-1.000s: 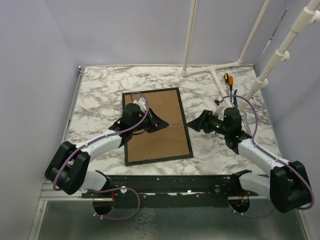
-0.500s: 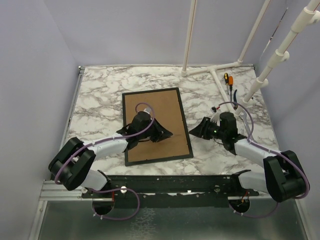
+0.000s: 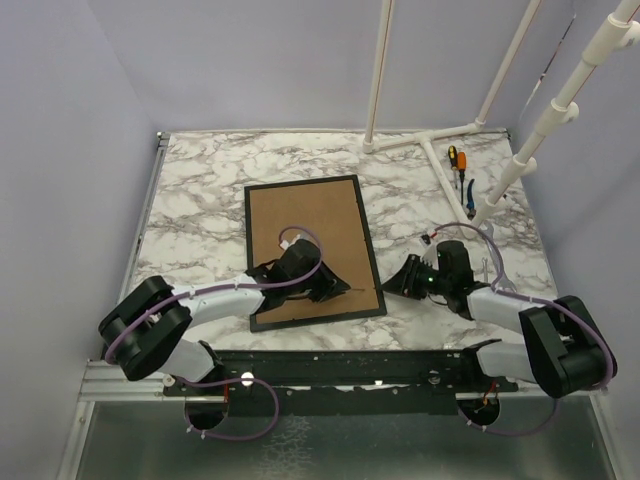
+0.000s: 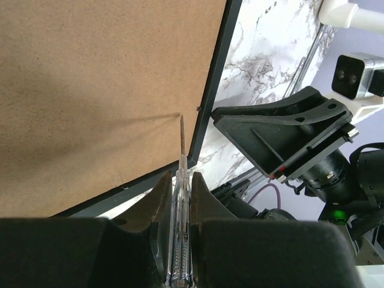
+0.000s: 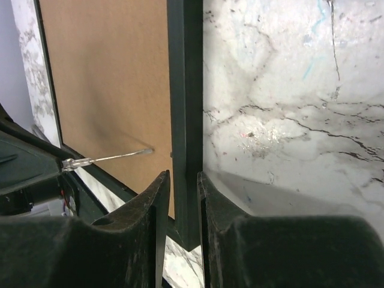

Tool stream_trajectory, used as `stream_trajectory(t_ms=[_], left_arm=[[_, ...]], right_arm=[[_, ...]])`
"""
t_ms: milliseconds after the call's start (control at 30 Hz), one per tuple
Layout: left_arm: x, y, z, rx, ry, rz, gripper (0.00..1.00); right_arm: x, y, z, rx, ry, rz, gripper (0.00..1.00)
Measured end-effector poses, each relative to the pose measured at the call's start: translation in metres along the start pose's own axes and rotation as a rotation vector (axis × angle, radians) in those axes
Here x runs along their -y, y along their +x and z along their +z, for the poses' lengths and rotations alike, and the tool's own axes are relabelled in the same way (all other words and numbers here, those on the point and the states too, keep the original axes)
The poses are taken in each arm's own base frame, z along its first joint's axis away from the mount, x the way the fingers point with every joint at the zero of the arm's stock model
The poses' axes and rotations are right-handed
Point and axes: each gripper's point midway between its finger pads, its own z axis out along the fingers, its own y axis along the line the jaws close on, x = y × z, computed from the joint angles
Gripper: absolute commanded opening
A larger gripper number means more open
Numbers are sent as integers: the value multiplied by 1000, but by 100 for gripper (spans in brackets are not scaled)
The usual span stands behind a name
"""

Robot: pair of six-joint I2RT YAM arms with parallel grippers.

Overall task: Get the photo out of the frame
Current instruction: Release the photo frame item from the photo frame.

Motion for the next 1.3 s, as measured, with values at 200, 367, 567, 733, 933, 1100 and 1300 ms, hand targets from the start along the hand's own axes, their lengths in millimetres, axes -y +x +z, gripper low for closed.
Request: stream_trajectory(t_ms=[200, 367, 567, 733, 933, 1100, 1300], left_arm=[[2, 3, 5, 2, -8, 3, 0], [7, 3, 12, -1, -12, 7, 0], [9, 3, 14, -2, -11, 8, 0], [11, 3, 17, -4, -8, 15, 0], [12, 4, 18, -11, -6, 33, 0], [12, 3, 18, -11, -8, 42, 0], [10, 2, 15, -3, -19, 53, 0]], right_arm=[[4, 9, 5, -37, -11, 21, 22], [3, 13, 9, -60, -34, 36, 16], [2, 12, 10, -62, -51, 38, 10], [0, 10, 10, -56, -57, 33, 7], [0, 10, 10, -54, -57, 32, 7], [0, 10, 10, -54, -57, 32, 7], [0, 10, 10, -53, -59, 31, 7]])
